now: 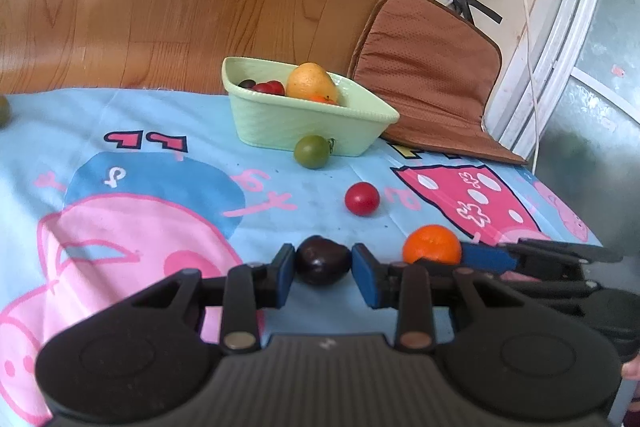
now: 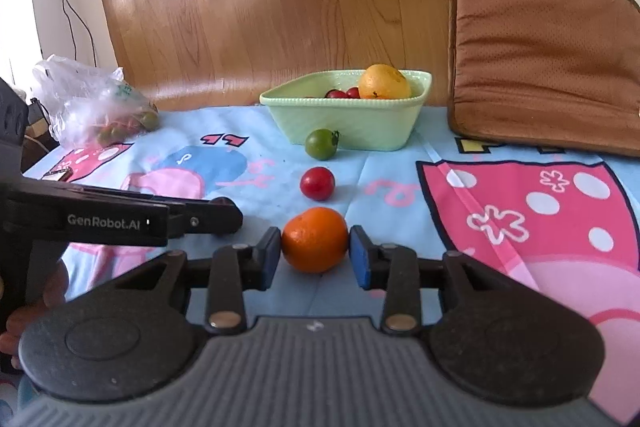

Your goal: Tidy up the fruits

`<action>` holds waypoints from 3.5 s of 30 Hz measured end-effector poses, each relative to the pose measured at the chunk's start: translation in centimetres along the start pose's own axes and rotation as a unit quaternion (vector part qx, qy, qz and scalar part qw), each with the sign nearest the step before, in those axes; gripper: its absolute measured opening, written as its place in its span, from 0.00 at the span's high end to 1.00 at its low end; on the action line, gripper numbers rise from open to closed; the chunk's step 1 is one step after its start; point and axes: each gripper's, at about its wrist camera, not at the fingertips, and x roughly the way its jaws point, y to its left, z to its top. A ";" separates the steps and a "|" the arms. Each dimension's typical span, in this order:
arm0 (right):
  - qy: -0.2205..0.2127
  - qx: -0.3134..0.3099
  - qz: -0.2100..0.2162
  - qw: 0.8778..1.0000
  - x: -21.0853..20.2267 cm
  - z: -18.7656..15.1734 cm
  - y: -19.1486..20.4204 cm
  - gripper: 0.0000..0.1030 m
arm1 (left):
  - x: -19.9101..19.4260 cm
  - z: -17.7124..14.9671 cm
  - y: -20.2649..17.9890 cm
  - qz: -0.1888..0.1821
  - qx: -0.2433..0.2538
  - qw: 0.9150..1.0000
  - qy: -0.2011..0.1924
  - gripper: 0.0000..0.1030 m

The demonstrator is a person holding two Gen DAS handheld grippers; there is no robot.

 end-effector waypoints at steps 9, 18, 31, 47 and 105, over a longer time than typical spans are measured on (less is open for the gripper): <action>0.009 -0.024 -0.017 1.000 0.3 -0.2 1.3 0.62 | 0.0 0.0 0.0 0.001 0.001 1.000 0.000 0.69; -0.019 0.006 -0.038 0.999 -0.2 -0.4 1.6 0.63 | -0.3 0.1 0.5 0.001 -0.012 1.000 -0.007 0.69; 0.002 0.005 -0.031 1.000 0.5 -0.2 1.7 0.63 | -0.1 0.1 0.5 0.008 -0.009 1.000 -0.001 0.69; 0.003 0.006 -0.031 1.000 0.4 -0.2 1.6 0.62 | -0.1 0.1 0.5 0.008 -0.009 1.000 -0.002 0.69; -0.007 0.025 -0.023 0.999 0.2 -0.2 1.4 0.63 | -0.1 0.0 0.3 0.005 0.006 1.000 -0.005 0.70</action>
